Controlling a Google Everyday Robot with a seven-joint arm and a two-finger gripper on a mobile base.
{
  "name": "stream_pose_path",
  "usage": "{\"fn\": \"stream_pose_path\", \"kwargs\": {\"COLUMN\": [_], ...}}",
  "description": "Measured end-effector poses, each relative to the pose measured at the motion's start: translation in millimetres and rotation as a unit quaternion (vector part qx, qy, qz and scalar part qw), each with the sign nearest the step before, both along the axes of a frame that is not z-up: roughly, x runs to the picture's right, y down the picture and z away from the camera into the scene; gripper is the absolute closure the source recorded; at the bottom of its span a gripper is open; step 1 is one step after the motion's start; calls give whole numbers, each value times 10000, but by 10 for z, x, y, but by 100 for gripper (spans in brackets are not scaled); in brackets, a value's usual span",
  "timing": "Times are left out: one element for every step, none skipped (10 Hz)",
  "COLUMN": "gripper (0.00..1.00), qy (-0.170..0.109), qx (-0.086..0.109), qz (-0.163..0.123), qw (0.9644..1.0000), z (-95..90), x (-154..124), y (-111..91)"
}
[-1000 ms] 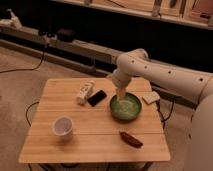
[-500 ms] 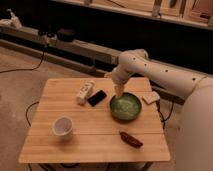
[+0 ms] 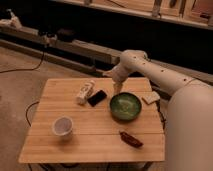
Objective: Place the eraser in the ceramic cup
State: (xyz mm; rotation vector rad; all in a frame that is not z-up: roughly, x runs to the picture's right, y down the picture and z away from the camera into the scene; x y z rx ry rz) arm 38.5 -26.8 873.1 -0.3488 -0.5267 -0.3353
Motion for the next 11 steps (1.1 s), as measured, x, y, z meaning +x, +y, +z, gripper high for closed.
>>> {"fn": "stream_pose_path", "kwargs": {"gripper": [20, 20, 20, 20, 20, 20, 20, 20, 20, 20, 20], "qy": [-62, -108, -128, -136, -139, -150, -175, -212, -233, -244, -245], "qx": [1, -6, -24, -45, -88, -135, -179, -240, -301, -342, -417], "qz": [-17, -44, -66, -104, -171, -259, -340, -429, -480, -503, -528], "qw": [10000, 9999, 9999, 9998, 9997, 9995, 9991, 9986, 9981, 9979, 9974], "z": [82, 144, 194, 250, 304, 339, 364, 404, 450, 490, 550], "x": [-67, -133, -177, -224, -282, -359, -445, -558, -618, -645, -670], "y": [-21, -35, -34, -26, 11, 56, 100, 158, 205, 226, 261]}}
